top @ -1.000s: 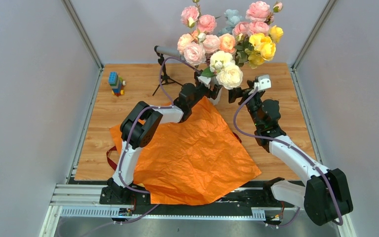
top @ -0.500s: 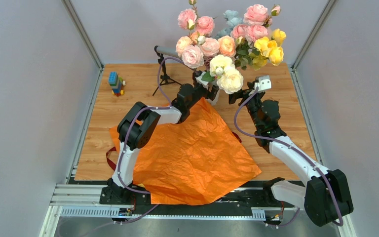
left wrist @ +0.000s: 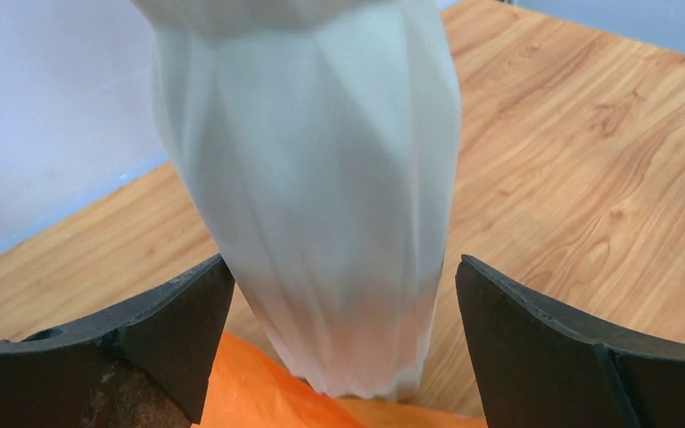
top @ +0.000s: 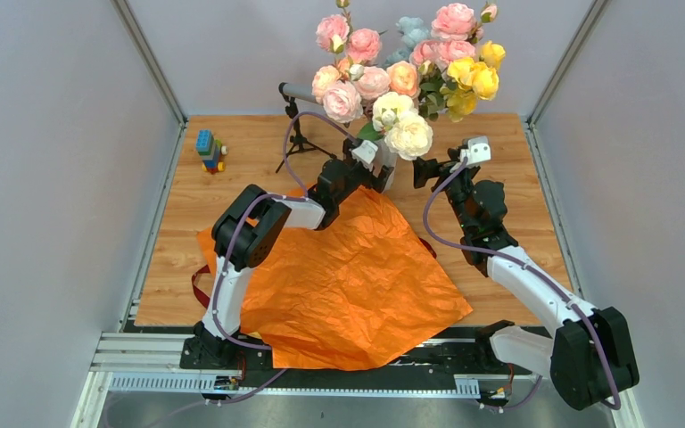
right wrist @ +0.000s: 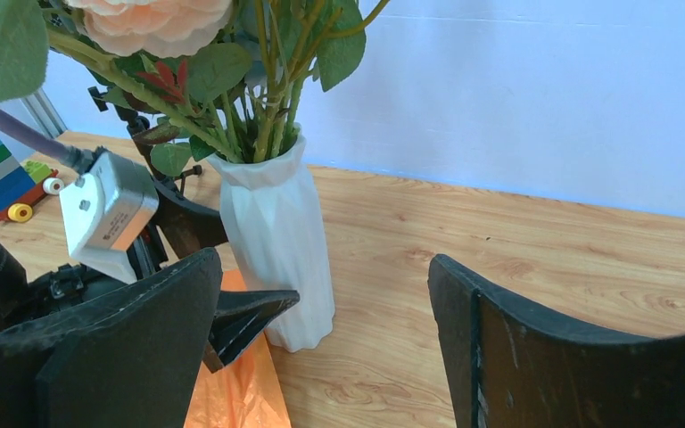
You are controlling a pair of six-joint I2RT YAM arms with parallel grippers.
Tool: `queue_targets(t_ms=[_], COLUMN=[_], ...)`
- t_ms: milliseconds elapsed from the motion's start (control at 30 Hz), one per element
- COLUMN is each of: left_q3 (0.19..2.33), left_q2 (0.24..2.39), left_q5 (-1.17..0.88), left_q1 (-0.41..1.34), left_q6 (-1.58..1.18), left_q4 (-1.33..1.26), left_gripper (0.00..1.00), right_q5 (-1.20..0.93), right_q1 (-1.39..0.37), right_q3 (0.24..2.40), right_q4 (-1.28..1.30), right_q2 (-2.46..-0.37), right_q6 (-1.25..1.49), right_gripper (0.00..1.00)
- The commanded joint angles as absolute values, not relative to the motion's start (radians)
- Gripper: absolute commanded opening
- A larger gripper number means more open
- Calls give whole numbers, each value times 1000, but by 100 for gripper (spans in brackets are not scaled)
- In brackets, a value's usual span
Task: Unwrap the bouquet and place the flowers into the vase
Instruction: Insert the fake flower into the vase, then reset both arms
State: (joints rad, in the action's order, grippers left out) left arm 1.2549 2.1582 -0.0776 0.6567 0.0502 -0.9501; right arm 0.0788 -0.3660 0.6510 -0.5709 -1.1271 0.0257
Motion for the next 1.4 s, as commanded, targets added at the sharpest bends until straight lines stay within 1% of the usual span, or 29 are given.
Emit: queue_targets(t_ms=[0, 300, 433, 567, 667, 733, 800, 1067, 1367], left_q3=[1222, 1160, 1106, 1030, 960, 912, 874, 794, 869], left_q2=[2113, 2075, 2023, 1938, 1851, 1775, 1706, 1397, 1054], left_q5=[-84, -71, -59, -39, 12, 52, 85, 192, 238], left_q1=[657, 657, 657, 657, 655, 652, 643, 569, 459], left_q6=[53, 51, 48, 52, 48, 33, 8, -122, -227], left_q4=[-1004, -1044, -1060, -1053, -1027, -984, -911, -469, 144], left_gripper=[100, 100, 100, 100, 100, 100, 100, 100, 100], right_q5=[92, 96, 112, 121, 134, 148, 159, 202, 294], right_q1=[-370, -370, -364, -340, -325, -317, -312, -309, -310], right_q3=[647, 641, 641, 635, 633, 625, 622, 622, 601], right_q4=[-585, -580, -560, -516, -467, -437, -401, -255, -125], right_q2=[-1097, -1092, -1084, -1061, -1032, -1011, -986, -876, -743], right_q6=[41, 44, 49, 67, 73, 79, 83, 81, 70], right_gripper=[87, 88, 88, 90, 91, 93, 97, 98, 99])
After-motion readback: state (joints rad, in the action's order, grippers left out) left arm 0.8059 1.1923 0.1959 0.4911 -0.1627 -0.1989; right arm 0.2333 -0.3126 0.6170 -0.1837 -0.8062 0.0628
